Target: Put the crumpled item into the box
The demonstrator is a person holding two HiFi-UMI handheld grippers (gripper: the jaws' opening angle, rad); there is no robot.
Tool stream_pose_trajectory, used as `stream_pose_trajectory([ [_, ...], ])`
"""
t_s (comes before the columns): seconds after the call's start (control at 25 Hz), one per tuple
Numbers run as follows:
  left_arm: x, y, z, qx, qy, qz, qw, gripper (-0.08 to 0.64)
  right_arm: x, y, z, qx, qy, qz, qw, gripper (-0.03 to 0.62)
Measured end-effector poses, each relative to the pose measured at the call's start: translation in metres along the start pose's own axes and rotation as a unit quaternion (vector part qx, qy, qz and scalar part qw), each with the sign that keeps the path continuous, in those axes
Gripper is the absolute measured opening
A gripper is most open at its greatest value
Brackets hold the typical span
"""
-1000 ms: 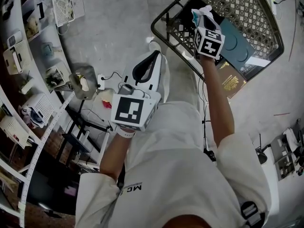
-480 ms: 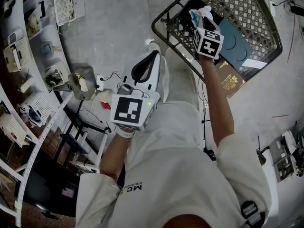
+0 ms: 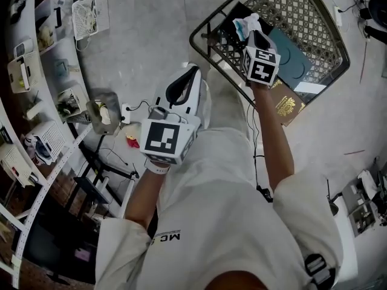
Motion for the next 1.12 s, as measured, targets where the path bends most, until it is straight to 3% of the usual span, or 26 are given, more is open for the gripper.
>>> stream_pose_trajectory([
  [0.64, 0.020, -0.005, -0.016, -0.012, -0.030, -0.009, 0.9994, 0.020, 0.083, 0.032, -0.039, 0.037, -0.045, -0.039, 0.998, 0.032],
  [1.12, 0.029, -0.008, -0.032, -0.015, -0.056, -0.012, 0.9982, 0.021, 0.150, 0.073, -0.079, 0.070, -0.101, -0.074, 0.990, 0.031],
])
Point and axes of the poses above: the fingertips, and each gripper's own axes: x backward along the fingers, y to its left, z out of its underside, the point moved 3 cm from there along x, backward along the fingers, and after that the axes turned 13 degrees about -z, right-handed, at the moved point
